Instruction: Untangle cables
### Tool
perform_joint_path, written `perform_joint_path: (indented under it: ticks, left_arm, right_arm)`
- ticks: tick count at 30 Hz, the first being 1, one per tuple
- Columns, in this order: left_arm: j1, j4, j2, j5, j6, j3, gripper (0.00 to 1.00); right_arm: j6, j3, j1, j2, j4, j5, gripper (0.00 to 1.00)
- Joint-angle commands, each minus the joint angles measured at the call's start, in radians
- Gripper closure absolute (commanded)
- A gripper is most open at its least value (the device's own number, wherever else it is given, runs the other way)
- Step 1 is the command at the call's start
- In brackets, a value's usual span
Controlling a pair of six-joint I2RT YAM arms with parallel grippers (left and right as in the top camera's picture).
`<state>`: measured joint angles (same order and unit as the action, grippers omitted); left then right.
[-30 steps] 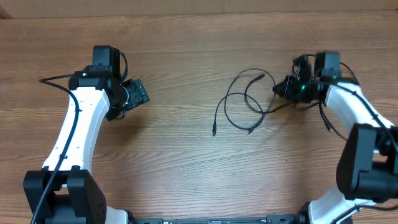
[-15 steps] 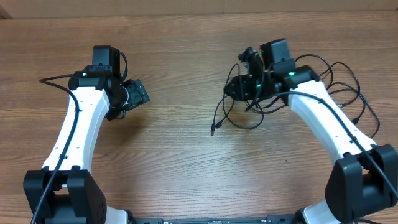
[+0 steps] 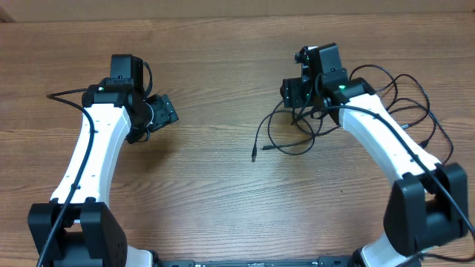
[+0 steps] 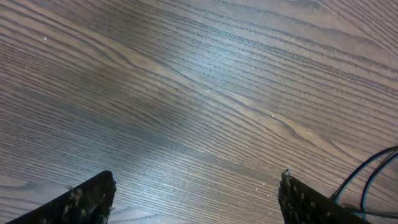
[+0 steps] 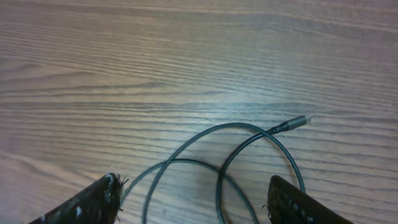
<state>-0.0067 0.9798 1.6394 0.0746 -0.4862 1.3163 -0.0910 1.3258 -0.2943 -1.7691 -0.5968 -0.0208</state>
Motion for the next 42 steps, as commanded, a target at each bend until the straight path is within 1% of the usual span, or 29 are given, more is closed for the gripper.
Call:
perform_joint_path:
  ticks: [1,4,6,11,18,20,23,26,27,30,32,35,37,40,42]
  left_arm:
    - [0.000,0.000,-0.005,0.005,0.018,0.023,0.16]
    - [0.000,0.003,-0.005,0.005,0.018,0.023,0.16]
    - [0.000,0.004,-0.005,0.004,0.019,0.023,0.16]
    - [0.000,0.004,-0.005,0.005,0.018,0.023,0.17]
    - [0.000,0.004,-0.005,0.005,0.018,0.023,0.16]
    - [0.000,0.003,-0.005,0.005,0.018,0.023,0.16]
    - [0.000,0.001,-0.005,0.005,0.018,0.023,0.16]
    - [0.000,-0.003,-0.005,0.005,0.018,0.023,0.16]
    - [0.000,-0.003,-0.005,0.005,0.015,0.023,0.16]
    - [0.000,-0.002,-0.005,0.005,0.015,0.023,0.16]
    - [0.000,-0.001,-0.005,0.004,0.015,0.023,0.16]
    - [0.000,-0.002,-0.005,0.005,0.015,0.023,0.16]
    - [0.000,-0.002,-0.005,0.005,0.015,0.023,0.17]
    - [0.000,-0.001,-0.005,0.005,0.015,0.023,0.16]
    - [0.000,0.000,-0.005,0.005,0.015,0.023,0.16]
  right_arm:
    - [-0.014,0.003,0.004,-0.053,0.007,0.027,0.28]
    - [-0.014,0.003,0.006,-0.080,0.010,0.028,0.38]
    - [-0.022,0.003,0.014,-0.083,0.016,0.029,0.42]
    - [-0.113,0.006,0.069,-0.082,0.040,0.031,0.41]
    - [-0.319,0.006,0.208,-0.083,0.031,0.020,0.43]
    - [-0.366,0.006,0.241,-0.083,0.023,-0.029,0.43]
    - [-0.414,0.005,0.264,-0.083,0.024,-0.147,0.46]
    - [-0.502,0.005,0.256,-0.083,0.021,-0.172,0.49]
    - [-0.511,0.008,0.248,-0.083,0.028,-0.188,0.50]
    - [-0.448,0.066,0.226,-0.083,-0.004,-0.212,0.48]
    - [-0.413,0.150,0.217,-0.083,-0.079,-0.188,0.41]
    - [-0.373,0.293,0.214,-0.087,-0.202,-0.126,0.37]
    - [-0.351,0.385,0.214,-0.091,-0.274,-0.101,0.38]
    - [-0.345,0.492,0.214,-0.096,-0.355,-0.050,0.46]
    - [-0.345,0.541,0.214,-0.108,-0.388,-0.040,0.47]
